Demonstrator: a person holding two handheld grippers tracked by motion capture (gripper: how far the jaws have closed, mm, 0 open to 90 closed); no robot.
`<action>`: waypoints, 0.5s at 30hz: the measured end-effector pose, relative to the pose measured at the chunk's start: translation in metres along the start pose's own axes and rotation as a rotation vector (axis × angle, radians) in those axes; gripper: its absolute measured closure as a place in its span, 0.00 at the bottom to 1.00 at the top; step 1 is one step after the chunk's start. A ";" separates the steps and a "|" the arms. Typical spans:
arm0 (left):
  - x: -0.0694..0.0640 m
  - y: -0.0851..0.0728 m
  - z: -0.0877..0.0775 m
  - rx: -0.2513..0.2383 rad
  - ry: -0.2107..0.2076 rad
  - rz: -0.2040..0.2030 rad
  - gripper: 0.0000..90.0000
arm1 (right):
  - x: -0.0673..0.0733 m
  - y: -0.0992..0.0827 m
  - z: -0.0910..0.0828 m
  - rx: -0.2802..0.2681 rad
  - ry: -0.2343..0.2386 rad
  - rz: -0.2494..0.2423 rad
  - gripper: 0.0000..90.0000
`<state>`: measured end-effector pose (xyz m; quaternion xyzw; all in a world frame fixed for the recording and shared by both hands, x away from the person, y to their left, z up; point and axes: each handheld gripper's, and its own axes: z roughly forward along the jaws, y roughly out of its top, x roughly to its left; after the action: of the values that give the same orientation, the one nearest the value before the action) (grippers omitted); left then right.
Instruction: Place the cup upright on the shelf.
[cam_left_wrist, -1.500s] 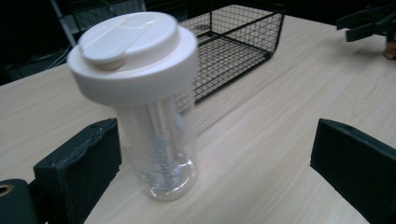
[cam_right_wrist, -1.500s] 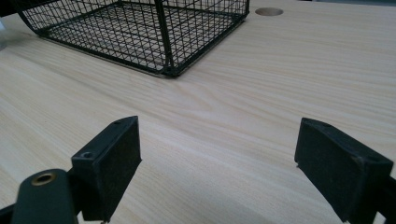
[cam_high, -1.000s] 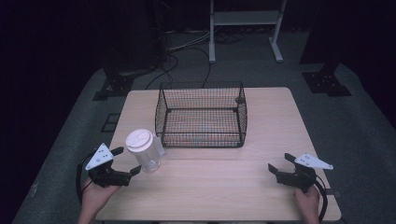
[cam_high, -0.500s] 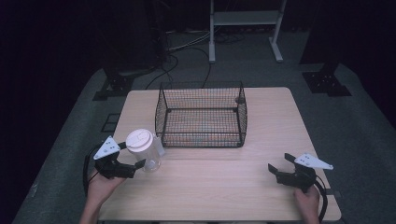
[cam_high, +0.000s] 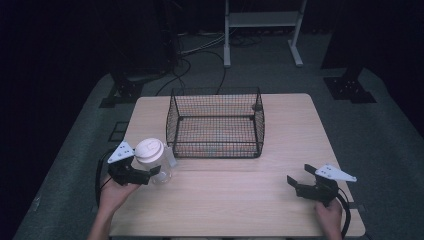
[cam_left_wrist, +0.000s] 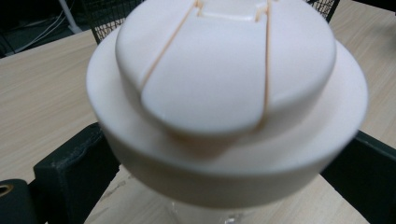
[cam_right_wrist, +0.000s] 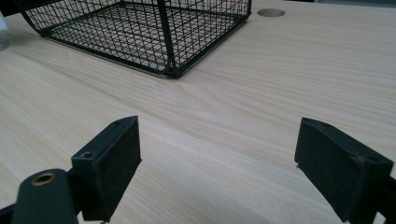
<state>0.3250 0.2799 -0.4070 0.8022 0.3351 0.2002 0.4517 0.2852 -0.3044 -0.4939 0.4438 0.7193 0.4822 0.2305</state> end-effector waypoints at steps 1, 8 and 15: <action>0.000 0.001 0.001 0.000 -0.002 0.002 0.01 | 0.000 0.000 0.000 0.000 0.000 0.000 0.15; 0.002 0.005 0.008 0.009 -0.007 -0.008 0.01 | 0.000 0.000 0.000 -0.001 0.002 0.000 0.15; 0.001 0.006 0.011 0.020 -0.002 0.005 0.06 | 0.000 0.000 0.000 -0.003 0.002 -0.002 0.15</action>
<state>0.3351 0.2719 -0.4075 0.8078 0.3348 0.1971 0.4434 0.2850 -0.3046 -0.4938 0.4422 0.7193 0.4834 0.2308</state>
